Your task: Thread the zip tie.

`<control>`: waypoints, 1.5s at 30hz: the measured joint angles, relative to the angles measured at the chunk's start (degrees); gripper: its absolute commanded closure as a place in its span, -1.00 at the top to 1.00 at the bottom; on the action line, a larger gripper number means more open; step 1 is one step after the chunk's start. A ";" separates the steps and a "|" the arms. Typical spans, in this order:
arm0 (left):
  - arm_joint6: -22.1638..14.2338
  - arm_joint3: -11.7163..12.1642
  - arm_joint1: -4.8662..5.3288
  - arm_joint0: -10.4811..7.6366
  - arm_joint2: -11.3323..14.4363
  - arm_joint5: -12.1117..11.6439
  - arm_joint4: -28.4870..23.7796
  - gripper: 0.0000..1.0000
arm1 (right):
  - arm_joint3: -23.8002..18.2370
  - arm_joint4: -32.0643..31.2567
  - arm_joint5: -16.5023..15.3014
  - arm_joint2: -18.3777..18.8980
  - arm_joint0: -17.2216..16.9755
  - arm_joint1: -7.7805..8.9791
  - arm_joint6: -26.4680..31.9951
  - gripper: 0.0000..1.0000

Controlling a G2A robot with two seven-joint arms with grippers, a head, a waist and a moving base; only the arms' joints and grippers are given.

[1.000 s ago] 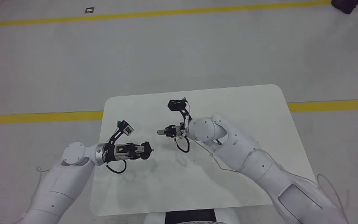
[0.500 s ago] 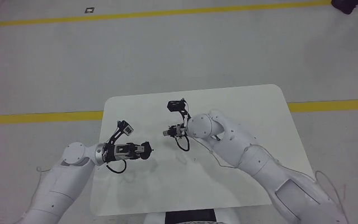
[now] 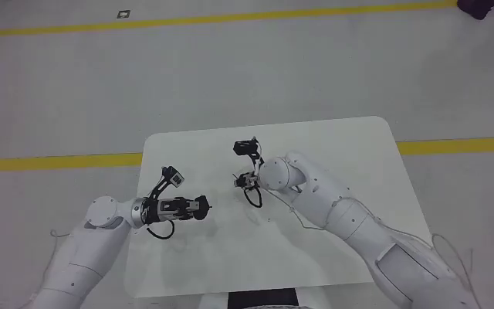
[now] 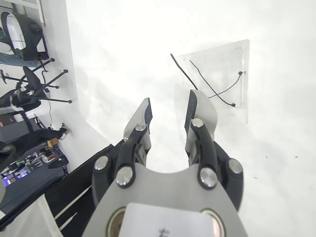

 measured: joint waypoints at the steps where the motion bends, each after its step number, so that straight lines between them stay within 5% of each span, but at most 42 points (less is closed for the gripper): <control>1: 0.00 0.00 0.00 0.00 0.00 0.00 0.00 -1.00 | 0.84 0.21 0.01 -0.22 0.20 -0.31 -0.49 -0.56; 21: 0.00 0.00 0.00 0.00 0.00 0.00 0.00 -1.00 | 12.77 -6.94 -0.03 -0.67 3.90 -6.91 2.37 -0.52; 45: 0.00 0.00 0.00 0.00 0.00 0.00 0.00 -1.00 | 11.11 -27.02 -0.03 10.53 -1.68 -11.52 10.52 -0.52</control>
